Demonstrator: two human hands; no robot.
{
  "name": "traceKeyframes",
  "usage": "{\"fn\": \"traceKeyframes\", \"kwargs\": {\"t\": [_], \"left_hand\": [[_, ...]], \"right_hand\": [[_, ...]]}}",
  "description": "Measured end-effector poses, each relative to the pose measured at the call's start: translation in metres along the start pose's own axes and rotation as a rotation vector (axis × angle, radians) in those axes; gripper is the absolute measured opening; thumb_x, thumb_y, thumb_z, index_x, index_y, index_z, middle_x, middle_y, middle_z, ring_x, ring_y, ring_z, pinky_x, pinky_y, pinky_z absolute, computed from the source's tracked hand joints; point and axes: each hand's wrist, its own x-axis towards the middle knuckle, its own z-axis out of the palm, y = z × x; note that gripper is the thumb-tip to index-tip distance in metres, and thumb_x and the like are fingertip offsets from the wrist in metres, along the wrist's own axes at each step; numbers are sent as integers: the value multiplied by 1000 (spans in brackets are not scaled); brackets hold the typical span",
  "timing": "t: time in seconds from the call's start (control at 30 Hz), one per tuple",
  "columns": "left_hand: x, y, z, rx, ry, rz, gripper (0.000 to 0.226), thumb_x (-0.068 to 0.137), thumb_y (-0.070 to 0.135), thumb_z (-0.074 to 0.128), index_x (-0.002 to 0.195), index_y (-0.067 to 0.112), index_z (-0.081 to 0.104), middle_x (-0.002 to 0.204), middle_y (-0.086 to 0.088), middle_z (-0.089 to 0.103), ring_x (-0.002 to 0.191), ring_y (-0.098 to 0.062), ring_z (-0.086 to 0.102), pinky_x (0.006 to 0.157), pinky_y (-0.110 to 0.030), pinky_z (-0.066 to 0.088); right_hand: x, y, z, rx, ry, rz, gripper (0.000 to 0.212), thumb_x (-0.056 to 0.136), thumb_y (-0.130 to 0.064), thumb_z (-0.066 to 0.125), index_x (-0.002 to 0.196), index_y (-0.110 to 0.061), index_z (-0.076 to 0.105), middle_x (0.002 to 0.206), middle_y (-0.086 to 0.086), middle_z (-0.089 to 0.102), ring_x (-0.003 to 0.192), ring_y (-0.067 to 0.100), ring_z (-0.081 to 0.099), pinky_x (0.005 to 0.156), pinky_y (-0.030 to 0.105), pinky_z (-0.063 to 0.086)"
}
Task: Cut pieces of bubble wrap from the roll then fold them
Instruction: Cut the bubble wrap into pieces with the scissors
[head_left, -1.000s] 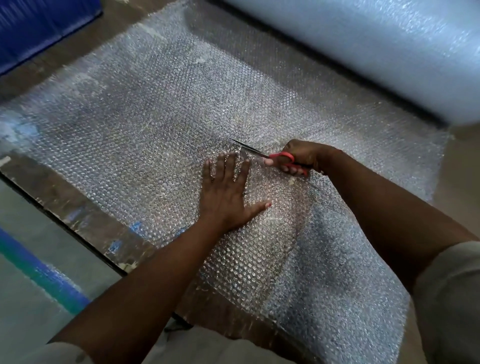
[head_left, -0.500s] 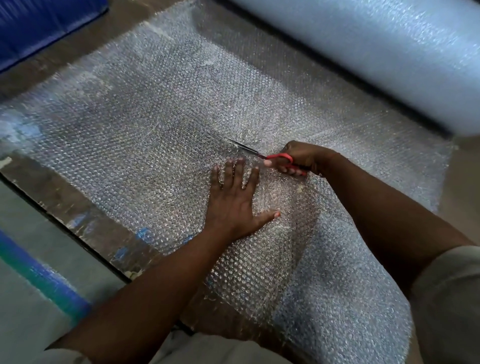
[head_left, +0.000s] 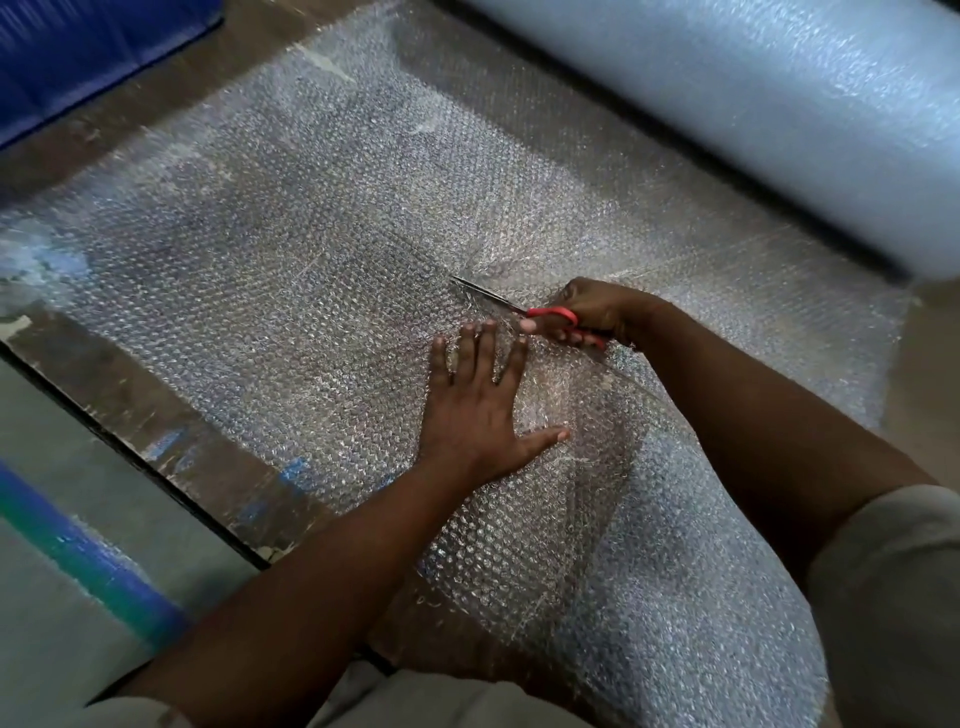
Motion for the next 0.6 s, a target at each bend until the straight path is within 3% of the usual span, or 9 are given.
{"fn": "traceKeyframes", "kwargs": {"t": [0.33, 0.47, 0.6], "left_hand": [[1, 0, -3, -15, -16, -3, 123, 79, 105, 2, 170, 23, -14, 173, -22, -26, 159, -42, -28, 125, -68, -10], [0, 0, -5, -9, -28, -1, 123, 79, 105, 1, 170, 23, -14, 173, -23, -25, 159, -42, -28, 125, -68, -10], [1, 0, -5, -2, -29, 0, 123, 79, 104, 1, 170, 23, -15, 173, -23, -23, 160, -43, -27, 125, -68, -10]], "right_hand": [[16, -19, 7, -11, 23, 25, 52, 84, -55, 85, 59, -15, 63, 50, 2, 53, 38, 14, 43, 41, 21, 38], [21, -18, 3, -3, 4, 28, 47, 91, -42, 84, 62, -11, 65, 48, 3, 54, 35, 13, 44, 39, 20, 39], [22, -25, 4, -8, -2, 21, 48, 84, -46, 88, 60, -12, 63, 49, 2, 53, 36, 13, 43, 40, 20, 38]]}}
